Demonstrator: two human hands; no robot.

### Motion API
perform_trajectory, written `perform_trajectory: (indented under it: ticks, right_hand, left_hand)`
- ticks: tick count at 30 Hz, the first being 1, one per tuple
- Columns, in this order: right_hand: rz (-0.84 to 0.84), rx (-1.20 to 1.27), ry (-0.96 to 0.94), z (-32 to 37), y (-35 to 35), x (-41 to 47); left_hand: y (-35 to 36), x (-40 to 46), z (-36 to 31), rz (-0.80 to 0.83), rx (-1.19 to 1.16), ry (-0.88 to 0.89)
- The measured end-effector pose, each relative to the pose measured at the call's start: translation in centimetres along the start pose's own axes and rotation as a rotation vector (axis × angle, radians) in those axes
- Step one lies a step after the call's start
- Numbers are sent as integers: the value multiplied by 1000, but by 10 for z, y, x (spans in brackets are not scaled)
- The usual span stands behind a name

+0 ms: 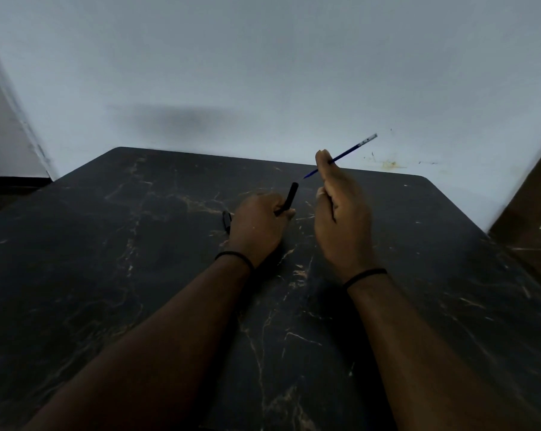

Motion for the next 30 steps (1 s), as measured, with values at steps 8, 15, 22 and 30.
perform_trajectory:
  ticks: [8, 15, 22, 30]
  right_hand:
    - [23, -59, -12, 0, 2, -1]
    - [-169, -79, 168, -7, -13, -2]
    - [-282, 69, 75, 1, -20, -3]
    - [-265, 141, 64, 1, -15, -4]
  left_hand:
    - [1, 1, -1, -5, 11, 14]
    - [1, 2, 2, -52, 35, 29]
    - [2, 2, 1, -40, 60, 44]
    - [1, 2, -2, -43, 63, 74]
Point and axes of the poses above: each hand's wrist, its own x-axis towards the middle knuckle, its own y-axis out of the palm, z = x × y, the point moved 7 cm from there along x, towards the middle knuckle, and after that the axes turned 8 degrees about -x, right-handed, at the moved point
